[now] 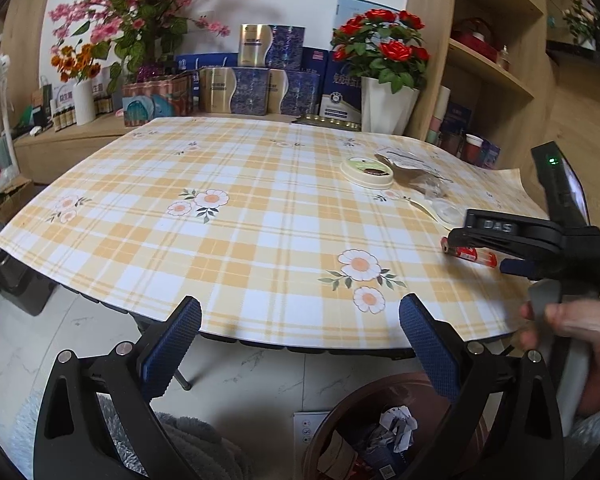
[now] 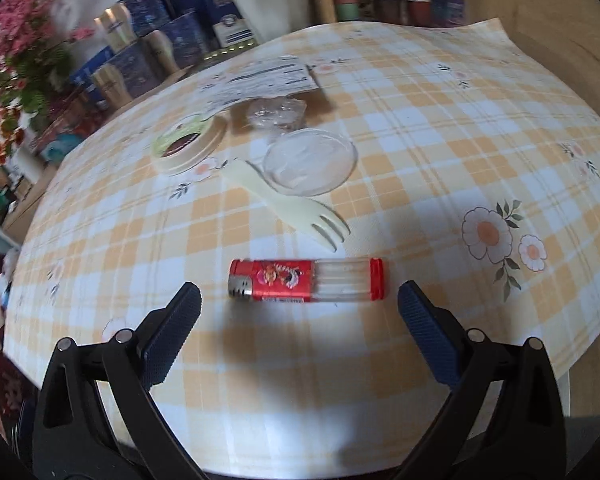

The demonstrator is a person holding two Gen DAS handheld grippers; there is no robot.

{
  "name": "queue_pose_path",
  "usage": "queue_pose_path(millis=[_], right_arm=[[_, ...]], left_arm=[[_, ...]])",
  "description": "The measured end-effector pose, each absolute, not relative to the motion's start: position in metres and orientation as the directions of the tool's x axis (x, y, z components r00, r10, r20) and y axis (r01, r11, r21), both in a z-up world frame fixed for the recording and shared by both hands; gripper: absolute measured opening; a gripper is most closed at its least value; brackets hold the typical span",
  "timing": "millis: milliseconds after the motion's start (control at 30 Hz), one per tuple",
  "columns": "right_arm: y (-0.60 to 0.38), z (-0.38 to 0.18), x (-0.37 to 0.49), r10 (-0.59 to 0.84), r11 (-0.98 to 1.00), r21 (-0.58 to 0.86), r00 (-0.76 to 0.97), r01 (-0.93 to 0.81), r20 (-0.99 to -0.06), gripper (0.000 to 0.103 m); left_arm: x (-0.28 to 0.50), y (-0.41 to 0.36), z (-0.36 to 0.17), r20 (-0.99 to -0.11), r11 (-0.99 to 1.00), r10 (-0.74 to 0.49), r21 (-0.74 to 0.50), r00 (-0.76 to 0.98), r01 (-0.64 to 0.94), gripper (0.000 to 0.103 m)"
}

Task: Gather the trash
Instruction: 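Grasp the red pink-labelled tube with the right tool, then grasp the white plastic spork with the left tool while the right holds the tube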

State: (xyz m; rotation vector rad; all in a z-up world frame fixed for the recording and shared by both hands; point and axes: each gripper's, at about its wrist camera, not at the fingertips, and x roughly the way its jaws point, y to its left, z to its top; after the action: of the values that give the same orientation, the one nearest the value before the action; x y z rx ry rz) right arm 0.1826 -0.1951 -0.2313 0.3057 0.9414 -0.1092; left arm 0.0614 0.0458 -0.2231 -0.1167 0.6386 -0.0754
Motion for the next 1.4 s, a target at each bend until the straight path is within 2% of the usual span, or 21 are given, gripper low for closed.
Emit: queue_pose_path(millis=[300,367,400,433,567,767,800,833,933,1100,1167,1233,1400], right_arm=[[-0.182,-0.241,0.198,-0.131,0.958,0.036,0.544,0.284,-0.829,0.097],[-0.182,-0.241,0.197,-0.123,0.964,0.033,0.555,0.262,-0.823,0.095],[-0.182,-0.240,0.196,-0.115,0.967,0.035,0.560,0.251,-0.820,0.087],[-0.182,-0.238,0.194,-0.103,0.973,0.036,0.571,0.227,-0.815,0.084],[-0.186,-0.235,0.190,-0.058,0.982,0.056,0.578,0.178,-0.814,0.084],[-0.204,-0.220,0.172,0.002,0.995,0.069,0.655,0.077,-0.756,0.084],[-0.206,-0.218,0.171,0.007,0.996,0.066,0.660,0.064,-0.751,0.084],[-0.210,-0.215,0.168,0.019,0.997,0.063,0.669,0.042,-0.743,0.084],[-0.224,-0.208,0.162,0.029,0.999,0.042,0.696,0.002,-0.717,0.084],[-0.248,-0.201,0.157,0.049,0.998,0.055,0.724,-0.015,-0.688,0.084],[-0.257,-0.200,0.156,0.055,0.997,0.072,0.732,-0.008,-0.680,0.084],[-0.265,-0.201,0.154,0.061,0.996,0.092,0.737,0.002,-0.673,0.084],[-0.283,-0.204,0.151,0.081,0.986,0.162,0.748,0.036,-0.659,0.084]], left_arm=[[0.068,0.061,-0.226,-0.604,0.981,-0.114,-0.193,0.789,-0.006,0.097],[0.069,0.063,-0.227,-0.608,0.979,-0.115,-0.202,0.785,-0.012,0.097],[0.070,0.064,-0.228,-0.611,0.979,-0.117,-0.205,0.783,-0.014,0.097],[0.070,0.064,-0.228,-0.612,0.978,-0.119,-0.208,0.782,-0.014,0.097],[0.071,0.062,-0.229,-0.617,0.976,-0.140,-0.219,0.774,0.002,0.097],[0.079,0.062,-0.222,-0.633,0.960,-0.219,-0.278,0.742,0.047,0.096],[0.083,0.061,-0.219,-0.637,0.956,-0.235,-0.286,0.734,0.057,0.094],[0.088,0.058,-0.216,-0.640,0.954,-0.248,-0.292,0.727,0.069,0.086],[0.108,0.046,-0.206,-0.652,0.942,-0.304,-0.315,0.695,0.117,0.071],[0.157,0.011,-0.195,-0.641,0.876,-0.460,-0.440,0.614,0.198,0.047],[0.181,-0.004,-0.199,-0.641,0.842,-0.515,-0.502,0.569,0.197,0.046],[0.206,-0.021,-0.205,-0.661,0.839,-0.517,-0.518,0.545,0.167,0.046],[0.253,-0.064,-0.216,-0.724,0.894,-0.430,-0.423,0.539,0.146,0.044]])
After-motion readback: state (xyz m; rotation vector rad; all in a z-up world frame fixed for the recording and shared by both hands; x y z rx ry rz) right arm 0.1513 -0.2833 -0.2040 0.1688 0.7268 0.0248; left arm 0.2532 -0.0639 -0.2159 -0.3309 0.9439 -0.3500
